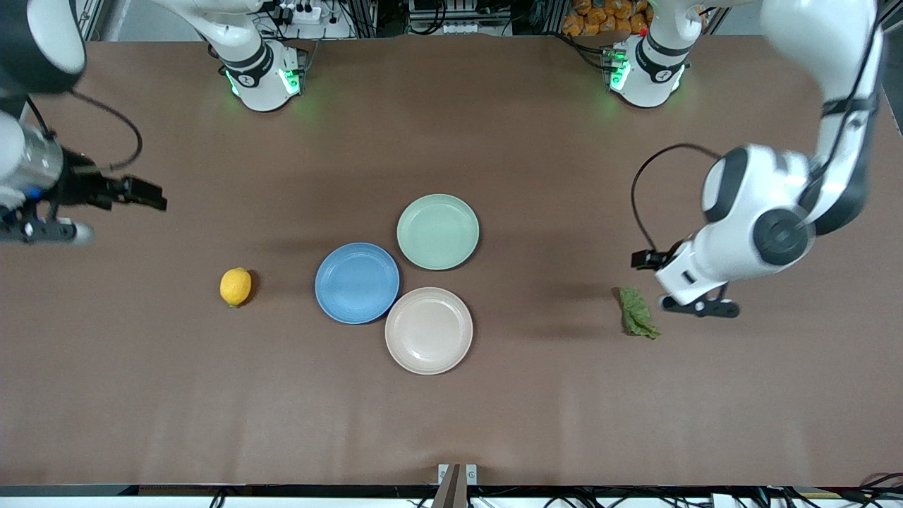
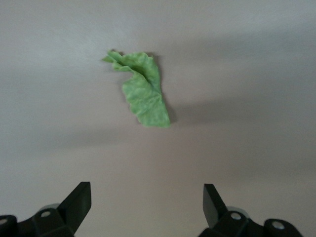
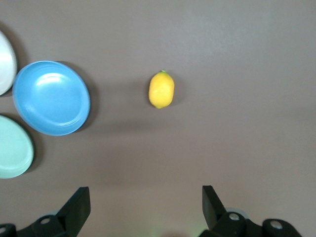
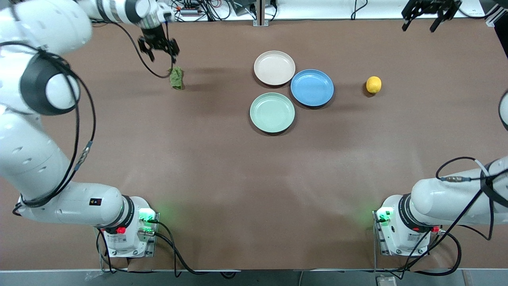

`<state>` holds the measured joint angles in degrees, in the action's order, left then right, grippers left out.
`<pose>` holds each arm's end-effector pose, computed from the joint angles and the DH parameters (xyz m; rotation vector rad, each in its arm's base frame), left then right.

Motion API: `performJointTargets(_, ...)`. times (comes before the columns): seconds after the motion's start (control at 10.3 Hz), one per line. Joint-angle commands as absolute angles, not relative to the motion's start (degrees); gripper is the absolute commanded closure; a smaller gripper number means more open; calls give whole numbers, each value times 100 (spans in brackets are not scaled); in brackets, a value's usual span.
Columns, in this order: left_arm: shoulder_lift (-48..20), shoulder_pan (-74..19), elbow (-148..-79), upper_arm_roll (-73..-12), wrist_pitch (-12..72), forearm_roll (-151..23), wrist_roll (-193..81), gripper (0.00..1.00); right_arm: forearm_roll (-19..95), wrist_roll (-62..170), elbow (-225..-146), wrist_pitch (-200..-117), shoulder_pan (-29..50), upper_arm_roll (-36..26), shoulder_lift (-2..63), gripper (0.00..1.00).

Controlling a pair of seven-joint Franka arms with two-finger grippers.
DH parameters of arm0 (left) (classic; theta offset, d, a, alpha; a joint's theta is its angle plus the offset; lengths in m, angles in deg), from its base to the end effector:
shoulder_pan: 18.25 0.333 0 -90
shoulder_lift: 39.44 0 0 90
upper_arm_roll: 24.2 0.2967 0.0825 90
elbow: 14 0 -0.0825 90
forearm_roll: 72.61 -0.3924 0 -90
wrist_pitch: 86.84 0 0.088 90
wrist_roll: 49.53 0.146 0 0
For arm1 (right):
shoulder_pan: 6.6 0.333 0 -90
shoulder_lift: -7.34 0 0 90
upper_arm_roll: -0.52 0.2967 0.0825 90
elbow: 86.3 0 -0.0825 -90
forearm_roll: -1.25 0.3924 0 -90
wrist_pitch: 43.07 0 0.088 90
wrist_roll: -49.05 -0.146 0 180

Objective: Place lemon and lettuce in plates
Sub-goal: 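Reach the right gripper to the lemon while the left gripper reaches the lettuce, then grasp the lemon with the right gripper while the left gripper grasps the lettuce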

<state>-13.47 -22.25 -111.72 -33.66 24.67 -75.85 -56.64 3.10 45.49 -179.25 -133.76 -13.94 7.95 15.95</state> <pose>0.6171 -0.1367 0.2566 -3.1046 0.1991 0.3227 0.5857 0.0024 0.4571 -3.0806 0.0980 0.2937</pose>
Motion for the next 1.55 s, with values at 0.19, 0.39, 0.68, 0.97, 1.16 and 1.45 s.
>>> performJointTargets(0.19, -386, -2037, -11086, -3369, 3469, -8211, -5770, 0, 371, 4659, -18138, -14623, -1557, 834, 3149, 0)
performJointTargets(0.39, -156, -2045, -11060, -3369, 3795, -8184, -5796, 0, 310, 4659, -18603, -15482, -1478, 834, 3545, 0)
performJointTargets(0.68, 89, -2080, -10937, -3352, 4084, -8228, -5788, 3, 345, 4659, -18817, -15944, -1557, 843, 3942, 0)
performJointTargets(0.97, 283, -2107, -10806, -3334, 4332, -8246, -5762, 45, 528, 4659, -18808, -16093, -1566, 852, 4171, 18)
performJointTargets(1.16, 275, -2124, -10770, -3343, 4332, -8220, -5787, 100, 653, 4659, -18834, -16216, -1548, 852, 4267, 66)
performJointTargets(1.45, -5, -2150, -10594, -3413, 4298, -8175, -6147, 100, 696, 4554, -18416, -15545, -1495, 930, 4066, 100)
